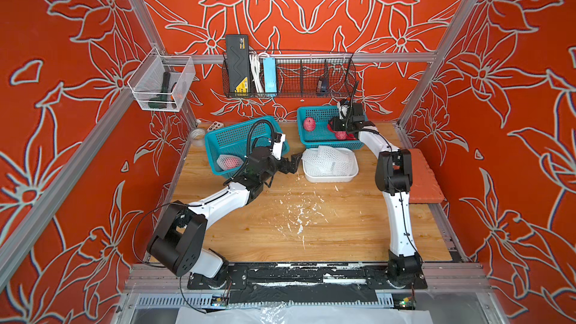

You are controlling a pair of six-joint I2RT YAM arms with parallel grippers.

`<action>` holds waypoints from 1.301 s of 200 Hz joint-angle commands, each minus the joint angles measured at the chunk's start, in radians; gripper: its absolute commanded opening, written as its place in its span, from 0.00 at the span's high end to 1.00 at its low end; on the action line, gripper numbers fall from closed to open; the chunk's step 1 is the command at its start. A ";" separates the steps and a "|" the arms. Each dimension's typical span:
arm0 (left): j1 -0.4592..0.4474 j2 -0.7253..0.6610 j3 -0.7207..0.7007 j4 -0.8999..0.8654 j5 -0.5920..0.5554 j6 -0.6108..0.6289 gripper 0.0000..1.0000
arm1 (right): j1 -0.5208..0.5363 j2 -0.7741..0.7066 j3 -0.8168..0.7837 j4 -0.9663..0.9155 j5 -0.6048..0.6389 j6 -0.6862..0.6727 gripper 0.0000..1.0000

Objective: Remove foam nets from apples
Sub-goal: Place the apple in the basket, then pick up the apple from the basket.

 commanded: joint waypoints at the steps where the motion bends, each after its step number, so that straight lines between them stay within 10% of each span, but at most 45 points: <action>1: 0.043 -0.023 -0.023 0.025 -0.008 -0.055 0.02 | 0.005 0.052 0.086 -0.070 0.047 -0.016 0.44; 40: 0.078 -0.044 0.003 -0.074 -0.080 -0.050 0.02 | 0.005 0.029 0.078 -0.014 0.022 0.029 0.23; 123: 0.192 -0.038 0.247 -0.539 -0.286 -0.164 0.02 | 0.004 -0.524 -0.458 0.274 -0.061 0.080 0.19; 191: 0.318 0.166 0.618 -1.004 -0.299 0.005 0.07 | 0.053 -0.977 -0.893 0.318 -0.099 0.134 0.18; 260: 0.400 0.518 0.963 -1.292 -0.180 0.258 0.02 | 0.331 -1.189 -1.361 0.564 -0.026 0.219 0.18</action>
